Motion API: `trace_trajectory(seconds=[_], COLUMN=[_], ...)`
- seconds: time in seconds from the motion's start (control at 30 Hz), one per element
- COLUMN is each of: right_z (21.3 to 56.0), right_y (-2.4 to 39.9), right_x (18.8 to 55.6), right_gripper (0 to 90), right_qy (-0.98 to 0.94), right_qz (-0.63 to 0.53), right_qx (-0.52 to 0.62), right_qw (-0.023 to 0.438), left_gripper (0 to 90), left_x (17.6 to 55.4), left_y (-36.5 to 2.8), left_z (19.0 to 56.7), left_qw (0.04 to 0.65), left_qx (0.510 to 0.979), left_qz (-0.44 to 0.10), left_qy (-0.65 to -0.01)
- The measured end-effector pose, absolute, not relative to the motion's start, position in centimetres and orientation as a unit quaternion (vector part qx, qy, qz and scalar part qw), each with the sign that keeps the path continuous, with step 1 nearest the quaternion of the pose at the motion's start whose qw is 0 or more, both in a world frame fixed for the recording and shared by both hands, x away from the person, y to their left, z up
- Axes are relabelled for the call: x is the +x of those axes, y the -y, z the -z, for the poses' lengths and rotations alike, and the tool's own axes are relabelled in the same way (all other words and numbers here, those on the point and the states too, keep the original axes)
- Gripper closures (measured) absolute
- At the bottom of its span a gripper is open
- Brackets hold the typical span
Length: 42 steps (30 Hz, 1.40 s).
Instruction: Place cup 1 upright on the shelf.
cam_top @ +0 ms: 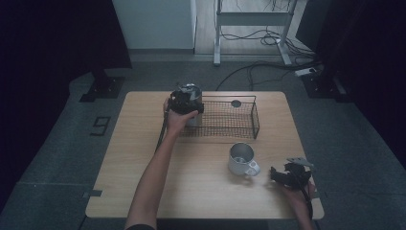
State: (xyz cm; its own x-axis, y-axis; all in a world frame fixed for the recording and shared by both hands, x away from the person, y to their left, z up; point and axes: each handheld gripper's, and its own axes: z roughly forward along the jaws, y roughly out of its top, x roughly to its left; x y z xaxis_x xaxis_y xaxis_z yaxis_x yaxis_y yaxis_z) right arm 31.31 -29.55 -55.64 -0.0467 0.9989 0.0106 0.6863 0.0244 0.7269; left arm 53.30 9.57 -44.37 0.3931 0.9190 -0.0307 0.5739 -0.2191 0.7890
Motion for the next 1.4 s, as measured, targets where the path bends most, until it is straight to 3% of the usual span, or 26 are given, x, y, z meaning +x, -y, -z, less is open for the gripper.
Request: trace_trajectory(seconds=[0.83,1.4], right_z=[55.6,55.6], right_y=[29.5,29.5], right_x=[31.3,31.3], right_gripper=[5.6,5.7], right_qy=[-0.663,-0.663], right_qz=[-0.29,-0.29], right_qx=[0.636,0.636], right_qw=[0.27,0.27], left_gripper=[3.9,0.0], left_x=[53.3,52.1], left_y=[-9.8,-10.1], left_z=[46.7,45.7], left_qw=[0.355,0.375], left_qx=[0.752,0.743], left_qz=[-0.227,-0.226], left_qy=[-0.508,-0.506])
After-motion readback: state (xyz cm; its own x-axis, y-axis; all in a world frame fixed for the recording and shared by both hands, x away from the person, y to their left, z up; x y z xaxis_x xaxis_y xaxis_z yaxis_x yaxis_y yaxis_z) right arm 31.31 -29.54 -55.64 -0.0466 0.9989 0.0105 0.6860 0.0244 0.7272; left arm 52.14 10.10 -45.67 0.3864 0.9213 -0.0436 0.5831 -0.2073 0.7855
